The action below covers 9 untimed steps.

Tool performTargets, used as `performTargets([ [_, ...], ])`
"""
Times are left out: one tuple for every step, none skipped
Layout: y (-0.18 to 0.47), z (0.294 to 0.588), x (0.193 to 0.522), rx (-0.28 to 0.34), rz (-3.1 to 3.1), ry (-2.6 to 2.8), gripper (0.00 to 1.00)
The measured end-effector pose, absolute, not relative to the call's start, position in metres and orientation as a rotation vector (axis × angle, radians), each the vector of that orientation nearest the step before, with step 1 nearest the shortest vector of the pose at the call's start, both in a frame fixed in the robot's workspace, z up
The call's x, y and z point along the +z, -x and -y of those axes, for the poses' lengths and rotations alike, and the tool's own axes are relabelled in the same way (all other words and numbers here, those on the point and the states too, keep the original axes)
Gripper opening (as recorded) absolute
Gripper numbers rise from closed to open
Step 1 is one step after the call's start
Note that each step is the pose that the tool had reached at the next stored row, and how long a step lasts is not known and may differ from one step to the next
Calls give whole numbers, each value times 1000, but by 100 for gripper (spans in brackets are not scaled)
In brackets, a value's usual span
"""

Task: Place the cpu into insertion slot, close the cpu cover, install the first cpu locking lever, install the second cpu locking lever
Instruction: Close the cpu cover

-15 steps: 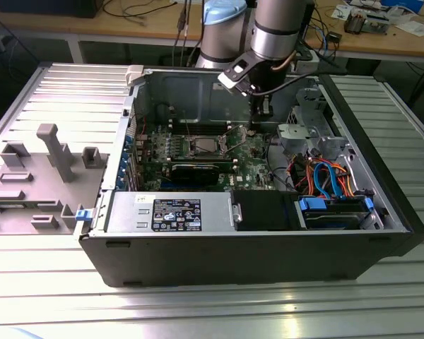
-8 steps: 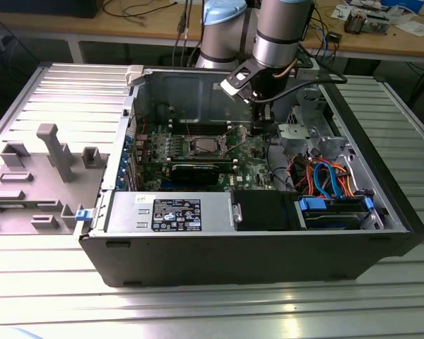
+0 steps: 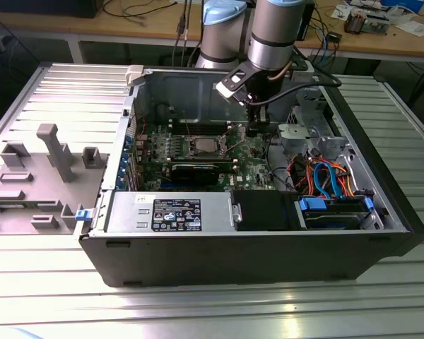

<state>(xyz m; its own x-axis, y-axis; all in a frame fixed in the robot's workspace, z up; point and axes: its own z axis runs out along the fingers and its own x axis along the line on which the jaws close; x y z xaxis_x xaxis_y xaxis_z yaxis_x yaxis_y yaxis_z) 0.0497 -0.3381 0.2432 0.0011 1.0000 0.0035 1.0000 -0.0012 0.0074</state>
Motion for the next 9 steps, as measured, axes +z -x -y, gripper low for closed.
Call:
performTargets([
  [-49,338,243,12,-2218,-2221,11],
  [-49,338,243,12,-2218,-2221,11],
  [-49,338,243,12,-2218,-2221,11],
  [-49,338,243,12,-2218,-2221,11],
  [-49,338,243,12,-2218,-2221,11],
  [-48,338,243,12,-2218,-2221,11],
  [-48,338,243,12,-2218,-2221,11],
  [-48,338,243,12,-2218,-2221,11],
  [-47,338,243,12,-2218,-2221,11],
])
